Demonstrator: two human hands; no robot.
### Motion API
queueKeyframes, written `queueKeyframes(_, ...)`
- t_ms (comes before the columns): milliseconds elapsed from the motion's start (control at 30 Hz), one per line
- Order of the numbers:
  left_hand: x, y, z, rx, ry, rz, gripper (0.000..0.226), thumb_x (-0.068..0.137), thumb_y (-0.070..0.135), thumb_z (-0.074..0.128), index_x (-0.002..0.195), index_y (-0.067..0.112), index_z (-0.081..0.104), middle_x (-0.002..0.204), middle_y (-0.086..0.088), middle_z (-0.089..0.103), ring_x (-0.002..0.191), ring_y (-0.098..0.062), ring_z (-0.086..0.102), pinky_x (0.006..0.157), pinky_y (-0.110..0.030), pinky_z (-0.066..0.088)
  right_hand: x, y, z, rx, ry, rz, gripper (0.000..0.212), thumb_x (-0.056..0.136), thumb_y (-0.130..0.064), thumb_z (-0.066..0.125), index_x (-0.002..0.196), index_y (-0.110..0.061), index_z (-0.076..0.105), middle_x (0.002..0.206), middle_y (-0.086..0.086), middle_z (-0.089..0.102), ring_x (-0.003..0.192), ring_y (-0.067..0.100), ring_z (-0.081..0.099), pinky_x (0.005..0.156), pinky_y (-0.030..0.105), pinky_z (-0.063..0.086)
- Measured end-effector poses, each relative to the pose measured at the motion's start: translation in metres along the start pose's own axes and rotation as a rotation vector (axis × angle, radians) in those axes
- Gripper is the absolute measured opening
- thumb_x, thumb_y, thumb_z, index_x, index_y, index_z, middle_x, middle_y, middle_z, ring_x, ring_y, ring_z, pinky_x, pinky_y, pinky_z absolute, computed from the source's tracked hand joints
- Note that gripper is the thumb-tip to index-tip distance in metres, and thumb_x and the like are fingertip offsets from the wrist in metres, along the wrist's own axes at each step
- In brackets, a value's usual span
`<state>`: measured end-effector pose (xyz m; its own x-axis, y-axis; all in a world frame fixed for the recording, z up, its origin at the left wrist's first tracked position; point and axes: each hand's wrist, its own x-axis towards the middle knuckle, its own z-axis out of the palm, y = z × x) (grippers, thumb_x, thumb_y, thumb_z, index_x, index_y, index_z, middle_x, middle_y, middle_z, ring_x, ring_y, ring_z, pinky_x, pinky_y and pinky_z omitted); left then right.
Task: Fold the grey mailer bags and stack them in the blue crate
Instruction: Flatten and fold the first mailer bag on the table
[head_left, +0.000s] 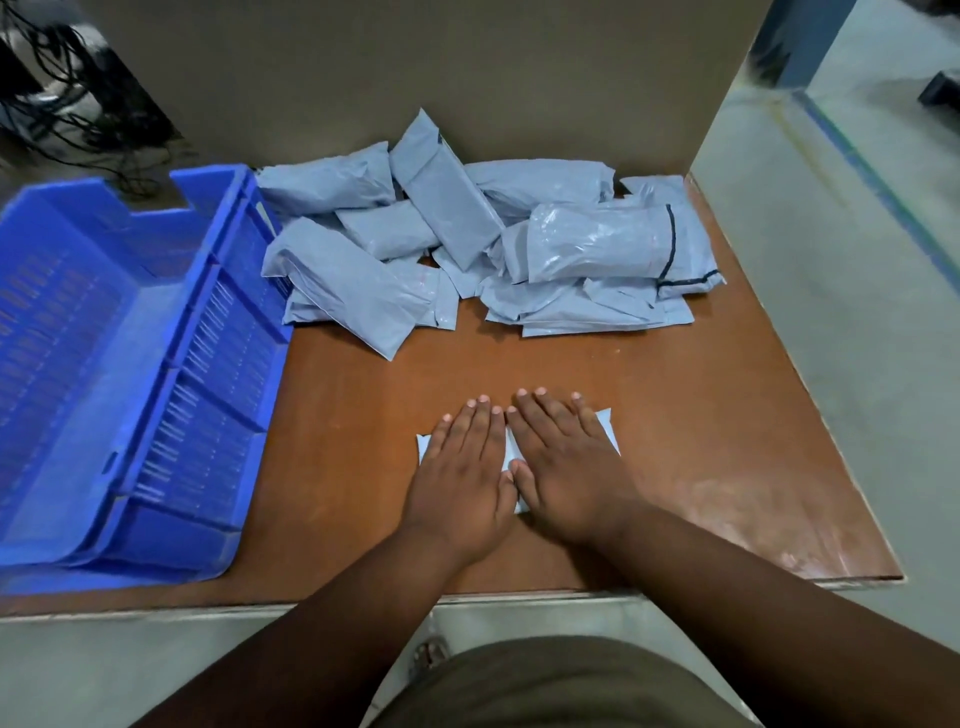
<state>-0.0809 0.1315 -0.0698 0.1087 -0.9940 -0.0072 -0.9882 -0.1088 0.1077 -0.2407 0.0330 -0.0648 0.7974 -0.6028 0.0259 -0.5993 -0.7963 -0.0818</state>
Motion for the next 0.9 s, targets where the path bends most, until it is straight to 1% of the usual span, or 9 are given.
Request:
queueKeyframes(200, 0.000, -0.004, 0.001, 0.006, -0.026, 0.017, 0.071, 0.107, 0.047, 0.011, 0.170, 0.014, 0.008, 0.178, -0.005, 0.001, 0.164, -0.019, -0.003, 0.133, -0.046, 0.008, -0.002, 0.000, -0.007, 0.074, -0.029, 0.006, 0.067, 0.106, -0.051, 0.029, 0.164, -0.017, 0.036, 0.171, 0.007, 0.032, 0.159, 0.028, 0.028, 0.129, 0.056, 0.017)
queueKeyframes(300, 0.009, -0.010, -0.001, 0.021, -0.038, 0.075, 0.070, 0.109, 0.050, 0.009, 0.170, 0.017, 0.005, 0.178, -0.001, -0.006, 0.163, -0.015, -0.009, 0.133, -0.043, 0.003, -0.004, 0.004, -0.010, 0.120, -0.052, 0.035, 0.068, 0.108, -0.055, 0.022, 0.167, -0.022, 0.027, 0.175, 0.002, 0.023, 0.161, 0.023, 0.019, 0.131, 0.051, 0.010)
queueKeyframes(367, 0.014, -0.011, -0.007, 0.040, -0.048, 0.101, 0.070, 0.109, 0.051, 0.009, 0.171, 0.019, 0.005, 0.178, 0.000, -0.007, 0.163, -0.014, -0.012, 0.132, -0.048, 0.005, -0.009, 0.009, -0.013, 0.139, -0.065, 0.062, 0.071, 0.108, -0.059, 0.015, 0.169, -0.024, 0.020, 0.177, 0.000, 0.015, 0.163, 0.021, 0.011, 0.132, 0.049, 0.001)
queueKeyframes(433, 0.014, -0.005, -0.015, 0.045, -0.007, 0.086, 0.069, 0.109, 0.049, 0.015, 0.170, 0.019, 0.009, 0.178, -0.001, -0.004, 0.163, -0.016, -0.011, 0.131, -0.053, 0.008, -0.016, 0.018, -0.019, 0.140, -0.008, 0.115, 0.072, 0.107, -0.060, 0.014, 0.168, -0.023, 0.023, 0.177, 0.002, 0.014, 0.163, 0.024, 0.009, 0.130, 0.052, -0.004)
queueKeyframes(533, 0.015, 0.013, -0.022, 0.000, 0.077, 0.044, 0.066, 0.110, 0.046, 0.020, 0.170, 0.018, 0.013, 0.178, -0.002, -0.001, 0.164, -0.017, -0.009, 0.133, -0.050, 0.004, -0.022, 0.039, -0.030, 0.073, 0.109, 0.207, 0.067, 0.107, -0.052, 0.020, 0.165, -0.020, 0.032, 0.176, 0.008, 0.018, 0.163, 0.029, 0.014, 0.130, 0.055, 0.002)
queueKeyframes(667, 0.024, 0.038, -0.009, -0.064, 0.053, 0.015, 0.067, 0.110, 0.047, 0.013, 0.170, 0.019, 0.010, 0.178, -0.001, -0.007, 0.163, -0.016, -0.013, 0.133, -0.045, 0.002, -0.023, 0.047, -0.024, 0.122, 0.037, 0.221, 0.068, 0.109, -0.051, 0.017, 0.166, -0.015, 0.029, 0.177, 0.010, 0.012, 0.164, 0.028, 0.008, 0.131, 0.054, 0.002)
queueKeyframes(733, 0.026, 0.043, 0.001, -0.051, 0.008, 0.011, 0.068, 0.109, 0.048, 0.011, 0.170, 0.018, 0.012, 0.178, -0.002, -0.003, 0.164, -0.018, -0.006, 0.133, -0.046, 0.004, -0.024, 0.044, -0.012, 0.129, -0.019, 0.174, 0.072, 0.109, -0.055, 0.012, 0.168, -0.017, 0.022, 0.177, 0.007, 0.007, 0.164, 0.025, 0.002, 0.131, 0.056, 0.000)
queueKeyframes(800, 0.026, 0.043, 0.009, -0.046, 0.002, -0.005, 0.068, 0.109, 0.047, 0.013, 0.169, 0.016, 0.019, 0.177, -0.004, 0.011, 0.164, -0.020, 0.006, 0.133, -0.046, 0.008, -0.023, 0.044, -0.004, 0.135, -0.068, 0.175, 0.071, 0.108, -0.057, 0.008, 0.170, -0.020, 0.013, 0.178, 0.003, 0.002, 0.164, 0.021, -0.005, 0.130, 0.057, -0.003)
queueKeyframes(900, 0.027, 0.042, 0.013, -0.057, 0.018, -0.002, 0.067, 0.110, 0.046, 0.016, 0.169, 0.015, 0.022, 0.176, -0.005, 0.018, 0.164, -0.020, 0.010, 0.133, -0.046, 0.010, -0.022, 0.047, -0.002, 0.115, -0.083, 0.184, 0.071, 0.108, -0.057, 0.006, 0.170, -0.023, 0.008, 0.178, 0.001, -0.002, 0.163, 0.019, -0.009, 0.129, 0.058, -0.004)
